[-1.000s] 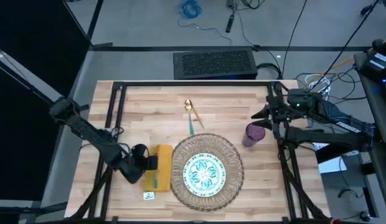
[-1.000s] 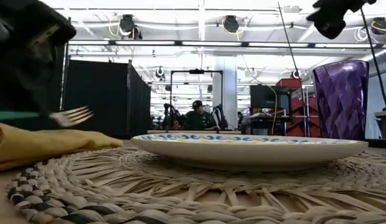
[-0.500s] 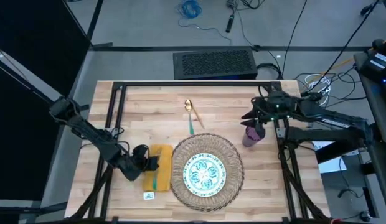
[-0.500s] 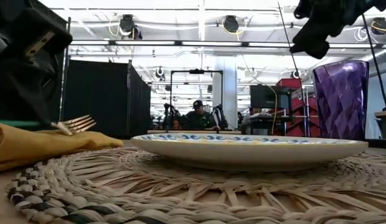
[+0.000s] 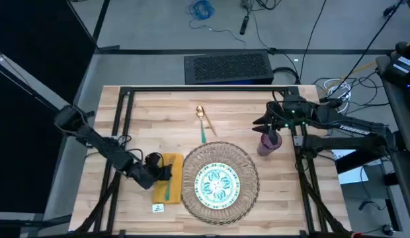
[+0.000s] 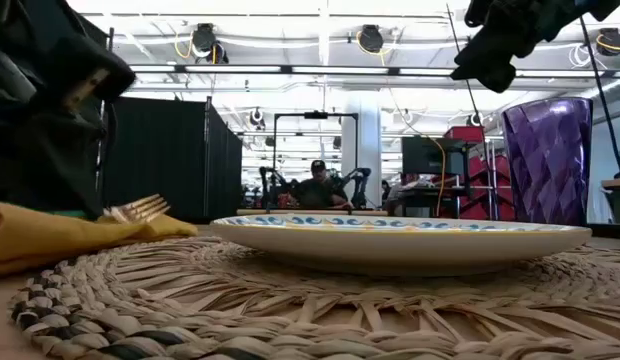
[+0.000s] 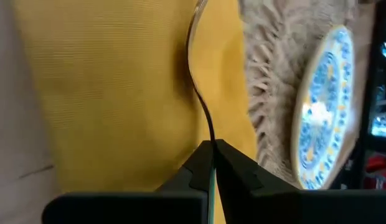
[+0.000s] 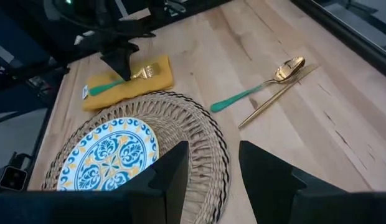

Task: Set table place
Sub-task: Put the green table fork on top of the folded yellow table napkin

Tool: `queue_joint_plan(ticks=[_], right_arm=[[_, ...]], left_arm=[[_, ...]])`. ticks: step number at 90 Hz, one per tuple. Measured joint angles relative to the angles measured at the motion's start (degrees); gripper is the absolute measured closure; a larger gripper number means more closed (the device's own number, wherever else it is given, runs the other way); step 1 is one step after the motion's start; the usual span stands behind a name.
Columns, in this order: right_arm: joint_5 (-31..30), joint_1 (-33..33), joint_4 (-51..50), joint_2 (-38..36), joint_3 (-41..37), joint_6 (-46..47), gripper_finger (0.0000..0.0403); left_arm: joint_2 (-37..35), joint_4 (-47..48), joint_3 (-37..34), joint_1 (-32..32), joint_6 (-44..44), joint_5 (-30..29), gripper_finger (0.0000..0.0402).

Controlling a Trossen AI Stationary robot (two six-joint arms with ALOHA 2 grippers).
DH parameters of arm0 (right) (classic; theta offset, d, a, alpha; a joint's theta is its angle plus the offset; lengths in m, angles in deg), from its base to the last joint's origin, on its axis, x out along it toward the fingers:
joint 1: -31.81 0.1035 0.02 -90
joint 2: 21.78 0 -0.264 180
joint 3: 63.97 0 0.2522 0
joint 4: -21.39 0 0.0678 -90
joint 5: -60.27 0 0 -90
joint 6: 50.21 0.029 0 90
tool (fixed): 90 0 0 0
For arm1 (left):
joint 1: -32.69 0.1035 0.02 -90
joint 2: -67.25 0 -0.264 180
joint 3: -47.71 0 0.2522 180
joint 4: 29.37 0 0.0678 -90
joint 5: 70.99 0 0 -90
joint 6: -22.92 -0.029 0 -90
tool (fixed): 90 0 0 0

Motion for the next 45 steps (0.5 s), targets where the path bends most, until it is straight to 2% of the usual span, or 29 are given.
queue_joint_plan(ticks=[15, 45], right_arm=[[1.0, 0.0, 0.0, 0.0, 0.0, -0.2, 0.0273], [1.4, 0.0, 0.1, 0.0, 0.0, -0.3, 0.0273]], left_arm=[[2.6, -3.1, 0.0, 0.2, 0.2, 1.9, 0.0402], [3.1, -1.7, 0.2, 0.5, 1.8, 1.5, 0.0401]])
